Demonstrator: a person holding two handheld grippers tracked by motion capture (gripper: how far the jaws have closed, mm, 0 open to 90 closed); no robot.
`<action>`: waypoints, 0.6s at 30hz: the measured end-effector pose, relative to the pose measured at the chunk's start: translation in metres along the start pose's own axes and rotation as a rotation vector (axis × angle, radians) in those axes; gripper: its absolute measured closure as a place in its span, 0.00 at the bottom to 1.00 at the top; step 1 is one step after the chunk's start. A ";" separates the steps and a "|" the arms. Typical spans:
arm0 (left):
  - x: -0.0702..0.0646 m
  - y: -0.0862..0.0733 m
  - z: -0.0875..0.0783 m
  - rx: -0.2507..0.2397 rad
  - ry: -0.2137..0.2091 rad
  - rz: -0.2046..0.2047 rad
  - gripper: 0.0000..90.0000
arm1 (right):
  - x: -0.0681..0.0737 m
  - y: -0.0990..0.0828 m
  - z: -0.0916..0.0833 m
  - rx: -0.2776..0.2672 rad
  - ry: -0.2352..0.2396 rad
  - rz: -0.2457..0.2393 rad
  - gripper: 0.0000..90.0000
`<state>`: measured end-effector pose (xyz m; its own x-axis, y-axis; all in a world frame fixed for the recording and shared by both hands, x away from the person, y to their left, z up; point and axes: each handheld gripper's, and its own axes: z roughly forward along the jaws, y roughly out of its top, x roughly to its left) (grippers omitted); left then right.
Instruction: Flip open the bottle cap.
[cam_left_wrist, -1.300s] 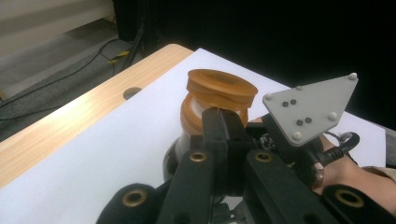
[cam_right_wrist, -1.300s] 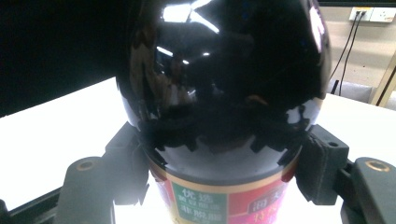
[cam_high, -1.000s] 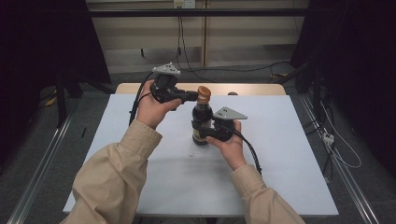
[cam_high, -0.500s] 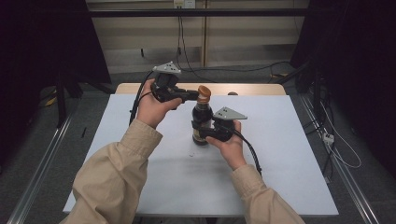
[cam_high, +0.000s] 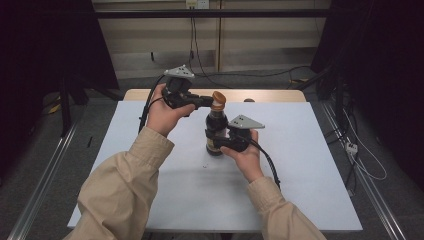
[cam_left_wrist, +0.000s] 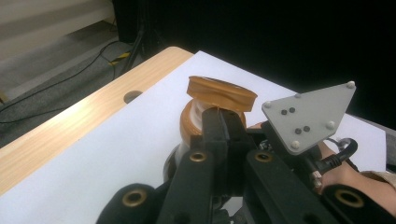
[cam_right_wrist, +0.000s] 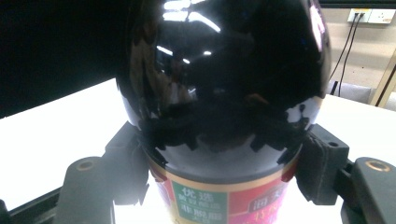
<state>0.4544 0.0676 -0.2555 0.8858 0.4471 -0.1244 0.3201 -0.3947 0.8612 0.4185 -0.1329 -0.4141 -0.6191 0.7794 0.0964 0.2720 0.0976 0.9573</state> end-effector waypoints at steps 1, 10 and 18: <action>0.000 0.000 0.000 0.000 0.000 0.001 1.00 | 0.000 0.000 0.000 0.001 -0.001 -0.001 0.33; -0.001 0.002 0.000 -0.002 0.003 0.009 1.00 | 0.000 0.000 0.000 0.000 -0.002 0.002 0.33; -0.001 0.003 0.001 -0.002 0.001 0.009 1.00 | 0.000 -0.001 0.000 -0.002 -0.004 0.004 0.33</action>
<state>0.4550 0.0655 -0.2533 0.8882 0.4445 -0.1164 0.3119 -0.3973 0.8630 0.4180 -0.1329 -0.4147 -0.6151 0.7821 0.0996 0.2730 0.0928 0.9575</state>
